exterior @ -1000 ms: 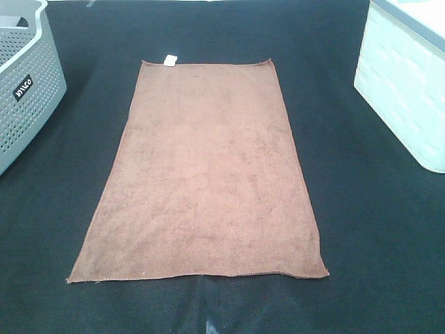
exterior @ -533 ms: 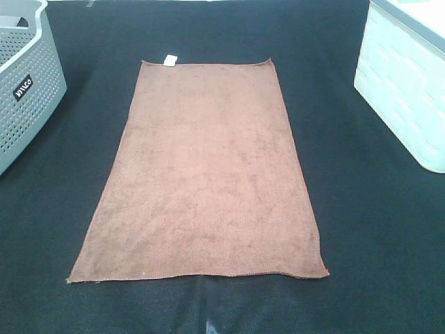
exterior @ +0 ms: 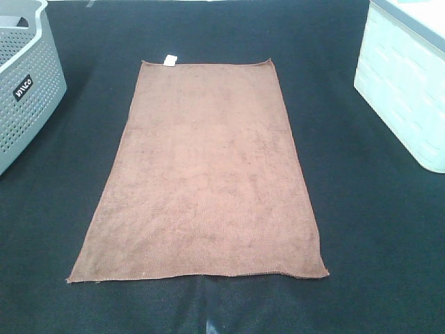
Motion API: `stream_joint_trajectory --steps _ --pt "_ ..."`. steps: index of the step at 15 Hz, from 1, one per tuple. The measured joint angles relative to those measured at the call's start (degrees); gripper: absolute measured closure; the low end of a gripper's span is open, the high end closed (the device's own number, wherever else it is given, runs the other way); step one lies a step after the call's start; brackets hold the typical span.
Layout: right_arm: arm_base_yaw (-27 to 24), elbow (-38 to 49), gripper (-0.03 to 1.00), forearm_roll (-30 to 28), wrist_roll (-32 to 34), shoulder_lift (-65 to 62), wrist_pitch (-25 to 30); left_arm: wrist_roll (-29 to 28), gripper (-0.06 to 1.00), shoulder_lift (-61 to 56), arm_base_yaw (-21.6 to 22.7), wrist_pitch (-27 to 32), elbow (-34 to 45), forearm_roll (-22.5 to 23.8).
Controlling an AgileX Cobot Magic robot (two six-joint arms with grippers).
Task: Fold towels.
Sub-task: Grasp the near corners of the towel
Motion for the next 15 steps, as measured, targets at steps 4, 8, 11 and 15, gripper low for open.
stream_joint_trajectory --steps 4,8,11,15 --pt "0.0 0.0 0.2 0.0 0.0 0.0 0.0 0.0 0.19 0.0 0.0 0.0 0.0 0.0" --pt "0.0 0.0 0.2 0.0 0.0 0.0 0.0 0.0 0.19 0.0 0.0 0.0 0.0 0.0" --pt "0.0 0.0 0.2 0.0 0.0 0.0 0.0 0.0 0.19 0.0 0.0 0.0 0.0 0.0" --pt "0.0 -0.34 0.2 0.0 0.34 1.72 -0.92 -1.43 0.19 0.46 0.0 -1.55 -0.57 0.0"
